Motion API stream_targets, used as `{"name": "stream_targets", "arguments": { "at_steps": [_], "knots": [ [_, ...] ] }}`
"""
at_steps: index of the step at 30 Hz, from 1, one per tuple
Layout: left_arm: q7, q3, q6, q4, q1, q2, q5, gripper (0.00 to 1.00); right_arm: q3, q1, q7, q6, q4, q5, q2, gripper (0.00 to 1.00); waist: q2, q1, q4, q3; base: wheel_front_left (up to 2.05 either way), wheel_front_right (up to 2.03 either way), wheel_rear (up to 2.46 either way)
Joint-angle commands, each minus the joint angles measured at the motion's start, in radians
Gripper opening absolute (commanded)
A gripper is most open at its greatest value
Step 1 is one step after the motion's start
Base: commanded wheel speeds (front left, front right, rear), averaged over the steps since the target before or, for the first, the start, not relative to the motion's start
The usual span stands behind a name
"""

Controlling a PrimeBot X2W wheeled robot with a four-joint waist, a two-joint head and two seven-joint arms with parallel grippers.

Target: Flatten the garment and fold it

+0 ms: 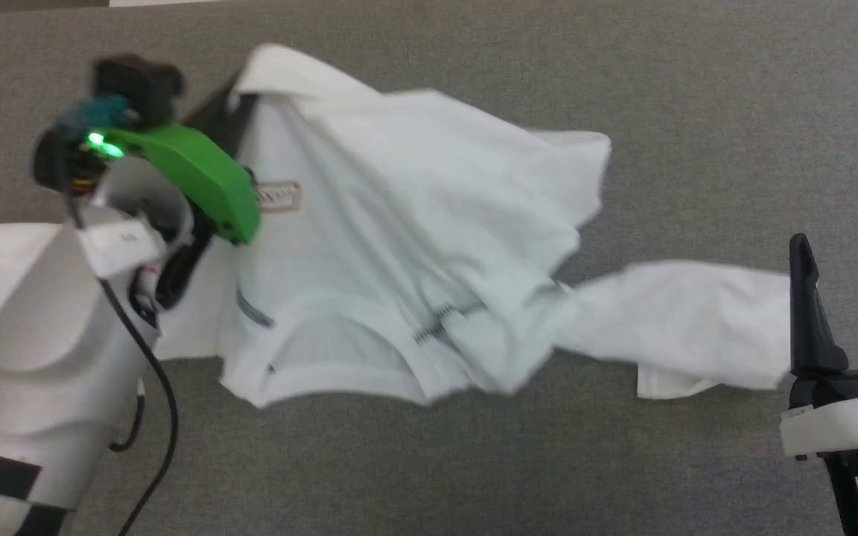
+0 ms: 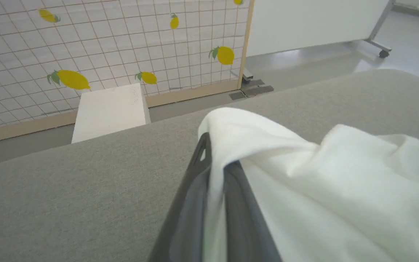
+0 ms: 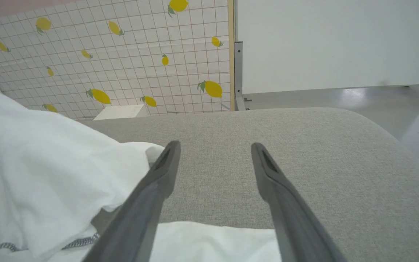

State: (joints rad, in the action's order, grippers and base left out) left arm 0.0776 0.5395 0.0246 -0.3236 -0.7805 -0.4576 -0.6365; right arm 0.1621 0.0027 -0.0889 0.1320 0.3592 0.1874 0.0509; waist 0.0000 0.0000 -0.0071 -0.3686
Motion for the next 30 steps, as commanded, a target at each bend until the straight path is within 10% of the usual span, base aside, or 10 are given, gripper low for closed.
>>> {"name": "stream_targets", "arguments": {
  "at_steps": [1,6,7,8,9,17,24,30],
  "knots": [
    [-0.015,-0.05,-0.042,-0.022,-0.028,-0.005,-0.037,0.0,-0.005,-0.012,0.005,-0.001,-0.001,0.003,-0.001,1.0,0.0,0.0,-0.01,-0.016,0.0,0.0,0.0],
    [-0.047,-0.134,-0.15,-0.113,-0.065,-0.049,-0.028,0.0,-0.016,-0.024,0.017,-0.001,-0.014,0.008,-0.001,1.0,0.0,0.0,-0.037,-0.06,0.0,0.0,0.0],
    [-0.042,-0.134,-0.153,-0.125,-0.065,-0.051,-0.027,0.28,-0.018,-0.027,0.019,-0.001,-0.017,0.009,-0.001,1.0,0.0,0.0,-0.042,-0.068,0.0,0.0,0.0],
    [-0.039,-0.135,-0.156,-0.139,-0.063,-0.048,-0.032,0.88,-0.019,-0.03,0.024,-0.001,-0.022,0.01,-0.001,1.0,0.0,0.0,-0.046,-0.075,0.0,0.0,0.0],
    [-0.041,-0.137,-0.159,-0.148,-0.06,-0.044,-0.036,1.0,-0.019,-0.032,0.027,-0.001,-0.026,0.011,-0.001,1.0,0.0,0.0,-0.05,-0.08,0.0,0.0,0.0],
    [-0.204,-0.174,-0.149,-0.118,-0.027,0.005,-0.059,1.0,-0.025,-0.051,0.048,-0.001,-0.062,0.018,-0.001,1.0,0.0,0.0,-0.057,-0.083,0.0,0.0,0.0],
    [-0.332,-0.214,-0.15,0.175,0.175,0.006,-0.021,1.0,-0.036,-0.039,0.001,-0.001,-0.086,-0.023,-0.001,1.0,0.0,0.0,-0.028,-0.003,0.0,0.0,0.0],
    [-0.339,-0.278,-0.251,0.441,0.495,0.007,0.056,1.0,-0.031,-0.026,-0.134,-0.001,-0.104,-0.082,-0.001,1.0,0.0,0.0,0.011,0.058,0.0,0.0,0.0]
  ]
}}
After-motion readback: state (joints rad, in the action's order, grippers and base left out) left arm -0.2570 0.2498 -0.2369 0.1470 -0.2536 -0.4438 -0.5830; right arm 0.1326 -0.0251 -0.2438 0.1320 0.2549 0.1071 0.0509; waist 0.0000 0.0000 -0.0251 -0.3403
